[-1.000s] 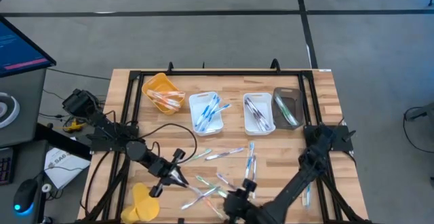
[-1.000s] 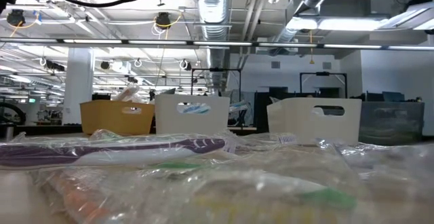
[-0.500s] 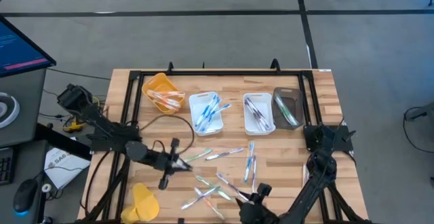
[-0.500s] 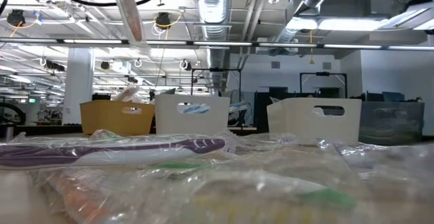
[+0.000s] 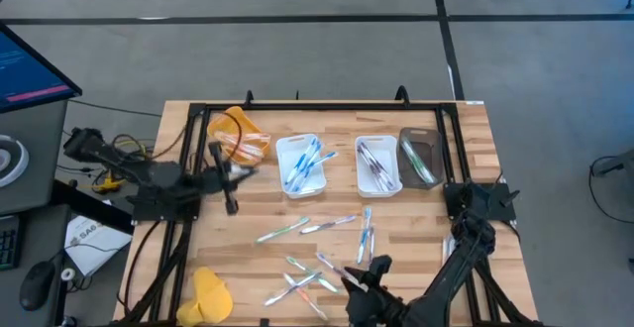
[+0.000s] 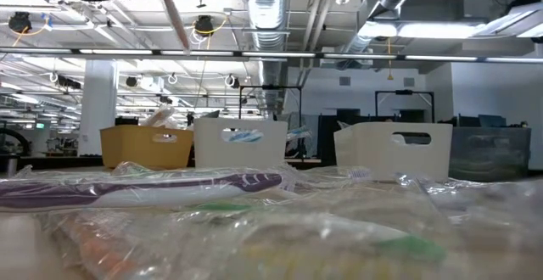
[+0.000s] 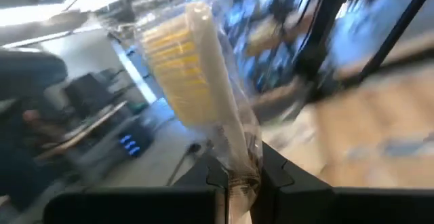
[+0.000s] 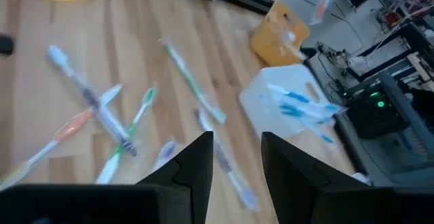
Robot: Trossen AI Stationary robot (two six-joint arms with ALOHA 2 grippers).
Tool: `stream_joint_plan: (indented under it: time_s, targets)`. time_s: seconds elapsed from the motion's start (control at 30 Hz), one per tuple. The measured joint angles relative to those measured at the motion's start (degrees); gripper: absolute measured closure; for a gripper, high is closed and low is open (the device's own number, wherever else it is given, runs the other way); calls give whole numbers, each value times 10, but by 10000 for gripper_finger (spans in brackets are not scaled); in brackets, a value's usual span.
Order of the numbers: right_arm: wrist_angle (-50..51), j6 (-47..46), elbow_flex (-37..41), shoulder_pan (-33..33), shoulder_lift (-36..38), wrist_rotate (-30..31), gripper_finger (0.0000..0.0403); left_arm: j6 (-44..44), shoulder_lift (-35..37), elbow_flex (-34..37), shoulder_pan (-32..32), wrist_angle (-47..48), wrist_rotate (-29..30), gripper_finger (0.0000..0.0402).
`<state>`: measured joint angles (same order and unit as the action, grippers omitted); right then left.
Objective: Pick & Place Toothbrushes
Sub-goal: Put the middle orange toothbrush into the orange bin
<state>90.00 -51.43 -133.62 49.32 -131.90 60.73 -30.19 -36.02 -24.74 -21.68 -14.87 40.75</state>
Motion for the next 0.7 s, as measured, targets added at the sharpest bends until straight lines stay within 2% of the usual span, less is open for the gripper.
stream_joint_plan:
  time_s: [0.2,0.4,0.47,0.53,0.7]
  targets:
    - [0,46,0,-25,50,7,285,-7,-10,-93,132,241,-3,388]
    - [-3,131,10,-46,83,9,285,-13,-56,-212,260,464,-93,388]
    - [-1,157,48,-54,116,7,285,-26,-78,-231,303,501,-118,388]
    - [-2,141,102,-66,177,9,285,-39,-97,-235,348,511,-149,388]
    - [-1,14,318,-79,356,13,285,-50,-146,-235,436,514,-239,388]
